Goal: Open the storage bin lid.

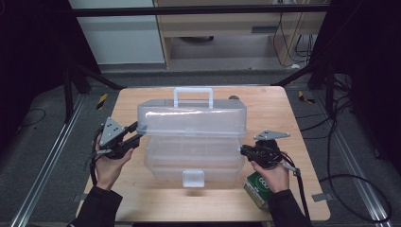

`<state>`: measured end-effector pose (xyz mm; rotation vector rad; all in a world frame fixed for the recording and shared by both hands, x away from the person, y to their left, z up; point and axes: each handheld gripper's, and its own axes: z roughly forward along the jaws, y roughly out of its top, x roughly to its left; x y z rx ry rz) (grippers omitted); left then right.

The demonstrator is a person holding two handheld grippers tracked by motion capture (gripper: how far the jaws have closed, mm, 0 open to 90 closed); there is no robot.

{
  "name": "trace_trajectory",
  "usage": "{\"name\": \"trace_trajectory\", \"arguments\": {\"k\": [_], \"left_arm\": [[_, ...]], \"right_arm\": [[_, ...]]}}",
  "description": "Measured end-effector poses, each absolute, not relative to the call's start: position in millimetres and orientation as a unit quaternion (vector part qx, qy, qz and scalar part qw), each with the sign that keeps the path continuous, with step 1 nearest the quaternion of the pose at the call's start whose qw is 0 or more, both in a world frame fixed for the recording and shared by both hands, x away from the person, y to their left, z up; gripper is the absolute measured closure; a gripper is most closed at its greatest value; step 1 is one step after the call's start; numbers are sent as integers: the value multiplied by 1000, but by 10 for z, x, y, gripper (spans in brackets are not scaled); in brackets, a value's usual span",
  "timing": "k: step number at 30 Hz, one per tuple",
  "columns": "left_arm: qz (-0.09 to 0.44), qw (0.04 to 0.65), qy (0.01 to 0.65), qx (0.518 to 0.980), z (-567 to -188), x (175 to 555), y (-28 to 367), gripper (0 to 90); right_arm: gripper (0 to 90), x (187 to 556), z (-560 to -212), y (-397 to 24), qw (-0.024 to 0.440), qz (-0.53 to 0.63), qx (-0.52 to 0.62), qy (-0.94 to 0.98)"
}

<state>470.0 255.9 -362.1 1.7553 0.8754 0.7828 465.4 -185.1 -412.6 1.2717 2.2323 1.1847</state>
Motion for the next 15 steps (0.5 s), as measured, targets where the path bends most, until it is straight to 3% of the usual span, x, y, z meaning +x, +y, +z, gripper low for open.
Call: {"name": "trace_trajectory", "arguments": {"k": [15], "left_arm": [[325, 503, 374, 708, -3460, 4873, 2529, 673]], "right_arm": [[796, 4661, -4132, -1864, 148, 418, 451, 775]]}}
